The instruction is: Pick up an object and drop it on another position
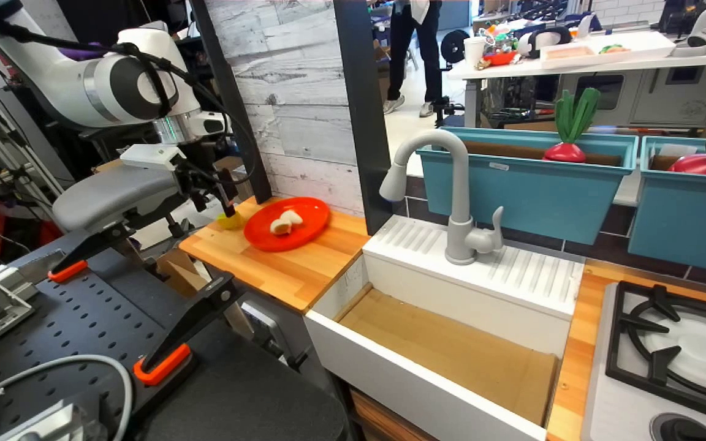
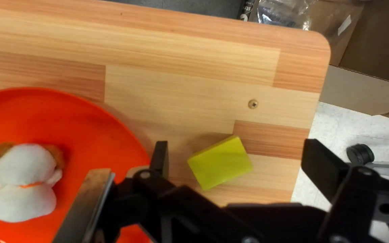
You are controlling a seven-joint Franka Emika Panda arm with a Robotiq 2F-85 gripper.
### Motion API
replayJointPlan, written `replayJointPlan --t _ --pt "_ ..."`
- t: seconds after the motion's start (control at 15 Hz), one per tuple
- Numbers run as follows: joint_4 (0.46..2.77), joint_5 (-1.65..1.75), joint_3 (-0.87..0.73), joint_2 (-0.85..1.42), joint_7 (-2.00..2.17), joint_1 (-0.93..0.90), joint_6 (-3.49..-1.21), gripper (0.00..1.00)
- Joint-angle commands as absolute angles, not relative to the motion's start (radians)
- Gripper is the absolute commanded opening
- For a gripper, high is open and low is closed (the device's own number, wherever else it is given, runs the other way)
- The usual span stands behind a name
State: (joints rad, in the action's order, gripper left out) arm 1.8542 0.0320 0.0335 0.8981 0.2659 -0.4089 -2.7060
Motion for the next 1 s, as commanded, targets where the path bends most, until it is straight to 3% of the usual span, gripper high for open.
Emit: replayJointPlan --t 0.0,0.87,0.93 --pt "1.801 0.076 0.004 0.917 0.255 -0.428 -2.664 1.0" --pt "1.738 0.116 -0.007 0.992 0.247 -0.441 -2.646 1.0" --pt "1.732 0.113 -0.002 0.995 0.24 -0.437 -2.637 0.75"
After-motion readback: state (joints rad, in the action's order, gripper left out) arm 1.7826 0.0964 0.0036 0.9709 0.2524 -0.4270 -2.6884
